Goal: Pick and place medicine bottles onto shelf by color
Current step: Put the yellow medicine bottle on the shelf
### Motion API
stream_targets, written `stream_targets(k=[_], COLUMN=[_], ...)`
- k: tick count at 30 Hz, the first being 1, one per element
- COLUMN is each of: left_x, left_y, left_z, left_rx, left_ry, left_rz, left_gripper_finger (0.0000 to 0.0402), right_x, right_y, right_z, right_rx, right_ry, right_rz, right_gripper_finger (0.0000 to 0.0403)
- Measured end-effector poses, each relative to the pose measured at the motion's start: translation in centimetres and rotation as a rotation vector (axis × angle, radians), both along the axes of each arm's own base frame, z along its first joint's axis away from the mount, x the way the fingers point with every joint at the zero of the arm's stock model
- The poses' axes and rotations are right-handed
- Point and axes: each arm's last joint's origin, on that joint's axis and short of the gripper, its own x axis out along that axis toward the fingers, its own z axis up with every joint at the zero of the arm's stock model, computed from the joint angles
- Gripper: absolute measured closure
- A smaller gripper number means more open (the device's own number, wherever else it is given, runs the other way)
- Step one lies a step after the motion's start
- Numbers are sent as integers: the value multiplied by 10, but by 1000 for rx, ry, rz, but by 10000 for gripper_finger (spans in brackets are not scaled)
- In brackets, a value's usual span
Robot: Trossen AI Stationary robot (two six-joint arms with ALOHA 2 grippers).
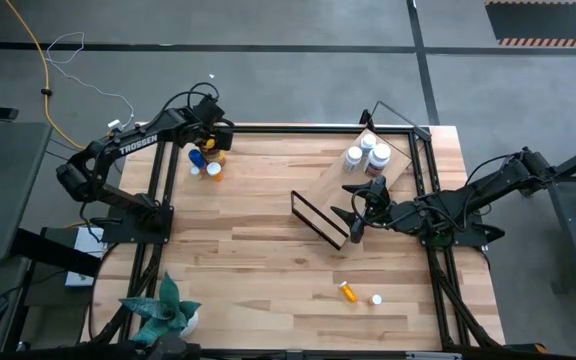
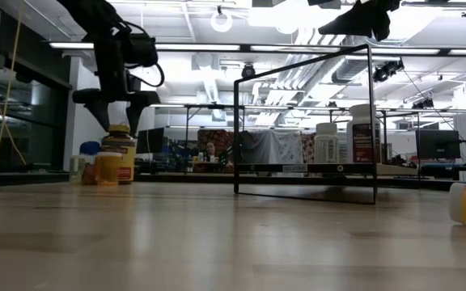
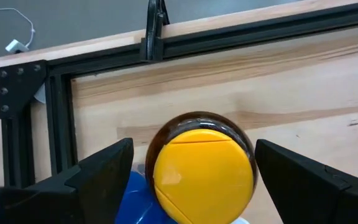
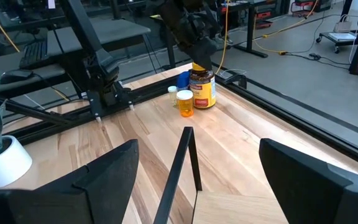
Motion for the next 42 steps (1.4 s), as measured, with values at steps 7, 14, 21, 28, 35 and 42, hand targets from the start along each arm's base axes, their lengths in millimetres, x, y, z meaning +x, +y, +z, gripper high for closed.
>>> stream_targets(k=[7, 14, 21, 28, 35, 42], left_x=[-1, -2, 0, 5, 31, 75], left_y=[-1, -2, 0, -1, -12, -39], left_z=[-1, -1, 0, 21, 59, 91], left_rx=[-16, -28, -4, 53, 148, 255], left_ry=[11, 18, -6, -135, -210, -249], left_rz=[0, 2, -1, -54, -190, -455], left_gripper_finger=[100, 178, 202, 199, 197, 196], right_x=[0, 0, 0, 0, 0, 1], right_y=[0, 0, 0, 0, 0, 5], right_z=[0, 0, 0, 0, 0, 11], right_rx=[0, 0, 0, 0, 17, -42], right_ry=[0, 0, 0, 0, -7, -76], right_rz=[0, 0, 0, 0, -4, 34], right_gripper_finger=[79, 79, 79, 79, 79, 79])
